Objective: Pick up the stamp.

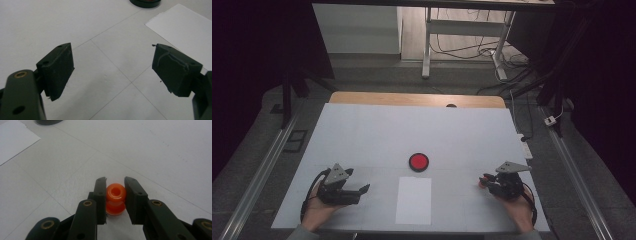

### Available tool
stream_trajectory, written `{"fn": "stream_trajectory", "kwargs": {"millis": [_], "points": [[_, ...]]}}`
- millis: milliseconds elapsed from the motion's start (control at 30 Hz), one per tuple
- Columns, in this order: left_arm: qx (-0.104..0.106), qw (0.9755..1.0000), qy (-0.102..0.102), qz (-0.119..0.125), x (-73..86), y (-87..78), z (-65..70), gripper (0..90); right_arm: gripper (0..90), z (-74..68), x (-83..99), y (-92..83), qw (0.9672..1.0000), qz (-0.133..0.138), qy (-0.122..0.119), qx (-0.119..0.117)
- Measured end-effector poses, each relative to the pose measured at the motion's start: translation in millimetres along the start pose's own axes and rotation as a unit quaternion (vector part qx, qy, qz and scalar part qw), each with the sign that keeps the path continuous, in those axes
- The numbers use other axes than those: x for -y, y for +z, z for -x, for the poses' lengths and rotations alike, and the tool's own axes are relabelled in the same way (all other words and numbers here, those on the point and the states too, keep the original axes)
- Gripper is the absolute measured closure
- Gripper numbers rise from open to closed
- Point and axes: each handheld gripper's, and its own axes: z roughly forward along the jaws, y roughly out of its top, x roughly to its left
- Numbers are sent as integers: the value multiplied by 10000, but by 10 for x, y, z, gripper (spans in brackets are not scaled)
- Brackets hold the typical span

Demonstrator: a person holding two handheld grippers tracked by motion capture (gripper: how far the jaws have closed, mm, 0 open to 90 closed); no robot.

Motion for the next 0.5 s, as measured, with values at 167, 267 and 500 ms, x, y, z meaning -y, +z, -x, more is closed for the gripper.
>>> {"fn": "stream_trajectory", "kwargs": {"millis": [167, 267, 500], "points": [[-14, 10000, -16, -7, 6, 2, -11, 178, 720, 1, 5, 1, 10000, 45, -1, -1], [-19, 10000, -20, -9, 7, 4, -11, 178, 722, -1, 5, -12, 10000, 65, -5, 37], [-18, 10000, -17, -19, 9, 6, -5, 178, 723, -1, -10, -64, 9997, 253, -2, 74]]}}
